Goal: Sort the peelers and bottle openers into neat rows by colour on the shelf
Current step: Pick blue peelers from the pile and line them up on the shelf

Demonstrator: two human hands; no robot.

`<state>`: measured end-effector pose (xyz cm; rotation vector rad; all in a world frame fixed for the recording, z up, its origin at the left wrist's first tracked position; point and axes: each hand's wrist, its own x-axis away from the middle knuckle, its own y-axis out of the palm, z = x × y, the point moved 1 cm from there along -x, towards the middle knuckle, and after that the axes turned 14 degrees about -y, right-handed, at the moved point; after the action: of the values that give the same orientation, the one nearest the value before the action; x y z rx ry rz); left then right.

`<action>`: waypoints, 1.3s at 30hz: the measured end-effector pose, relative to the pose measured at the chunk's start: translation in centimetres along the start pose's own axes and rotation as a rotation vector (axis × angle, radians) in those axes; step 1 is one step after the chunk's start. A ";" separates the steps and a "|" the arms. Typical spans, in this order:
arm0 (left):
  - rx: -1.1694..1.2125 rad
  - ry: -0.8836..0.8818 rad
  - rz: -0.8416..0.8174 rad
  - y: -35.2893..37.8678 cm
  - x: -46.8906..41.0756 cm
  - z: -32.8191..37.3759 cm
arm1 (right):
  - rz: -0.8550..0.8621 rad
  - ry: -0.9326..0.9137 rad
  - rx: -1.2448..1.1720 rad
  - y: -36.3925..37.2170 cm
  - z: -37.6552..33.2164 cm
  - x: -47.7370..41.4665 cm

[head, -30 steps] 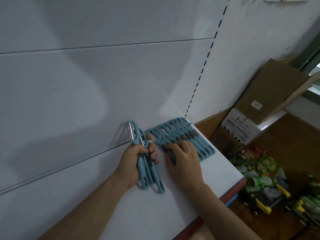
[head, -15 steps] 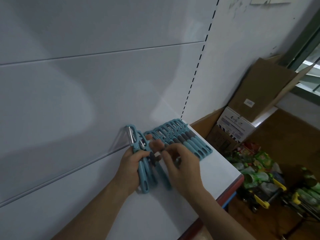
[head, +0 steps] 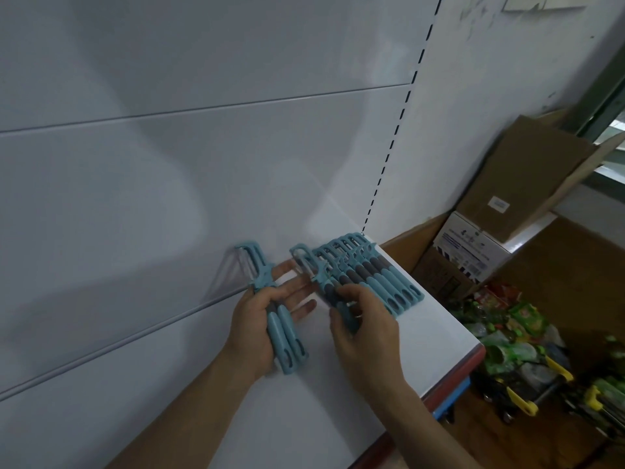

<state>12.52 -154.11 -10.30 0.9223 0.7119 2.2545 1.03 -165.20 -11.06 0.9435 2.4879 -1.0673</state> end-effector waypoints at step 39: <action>-0.453 0.174 0.127 -2.6 -0.2 -0.7 | -0.088 -0.243 0.473 2.3 2.4 -0.5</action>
<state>12.93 -152.60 -12.52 0.5698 0.1947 2.4824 2.92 -166.01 -13.68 0.7633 2.1348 -1.7343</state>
